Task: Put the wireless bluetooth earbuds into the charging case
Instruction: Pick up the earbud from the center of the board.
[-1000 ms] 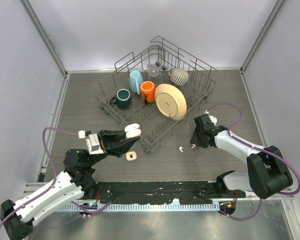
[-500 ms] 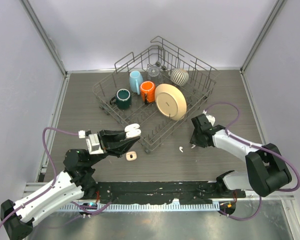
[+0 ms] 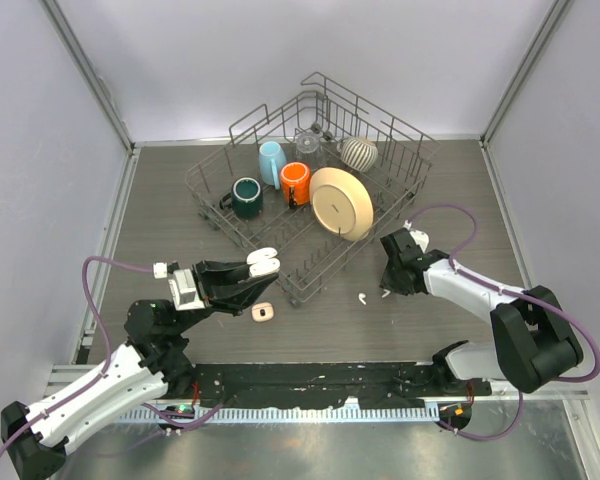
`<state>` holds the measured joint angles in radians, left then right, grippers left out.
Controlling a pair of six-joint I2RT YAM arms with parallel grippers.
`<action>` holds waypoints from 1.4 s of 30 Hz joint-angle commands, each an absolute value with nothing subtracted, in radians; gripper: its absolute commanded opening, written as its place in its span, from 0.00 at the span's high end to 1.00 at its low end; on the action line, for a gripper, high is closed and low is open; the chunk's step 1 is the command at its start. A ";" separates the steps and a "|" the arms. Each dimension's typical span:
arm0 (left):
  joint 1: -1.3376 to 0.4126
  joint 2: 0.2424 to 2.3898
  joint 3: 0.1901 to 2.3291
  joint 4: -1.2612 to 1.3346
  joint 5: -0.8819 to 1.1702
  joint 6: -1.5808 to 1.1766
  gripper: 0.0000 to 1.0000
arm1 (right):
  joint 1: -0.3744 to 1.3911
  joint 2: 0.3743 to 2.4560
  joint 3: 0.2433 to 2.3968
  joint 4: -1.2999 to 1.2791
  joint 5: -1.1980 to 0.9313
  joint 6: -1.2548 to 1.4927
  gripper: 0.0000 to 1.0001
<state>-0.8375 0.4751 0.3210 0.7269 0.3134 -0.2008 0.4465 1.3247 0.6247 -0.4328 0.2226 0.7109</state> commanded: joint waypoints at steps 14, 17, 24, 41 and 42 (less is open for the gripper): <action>-0.838 0.462 0.330 0.739 0.298 -0.195 1.00 | 0.491 1.333 0.652 -0.540 0.261 0.680 0.65; -0.836 0.457 0.331 0.736 0.296 -0.193 1.00 | 0.500 1.341 0.660 -0.540 0.262 0.680 0.61; -0.838 0.453 0.331 0.735 0.295 -0.195 1.00 | 0.515 1.354 0.670 -0.549 0.288 0.696 0.63; -0.838 0.453 0.331 0.729 0.291 -0.192 1.00 | 0.515 1.359 0.650 -0.538 0.293 0.764 0.81; -0.838 0.453 0.331 0.730 0.291 -0.192 1.00 | 0.515 1.358 0.650 -0.541 0.291 0.761 0.85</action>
<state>-0.8375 0.4595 0.3210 0.7120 0.3054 -0.2008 0.5095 1.3422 0.6521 -0.5312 0.2844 0.7452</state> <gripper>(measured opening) 0.306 0.280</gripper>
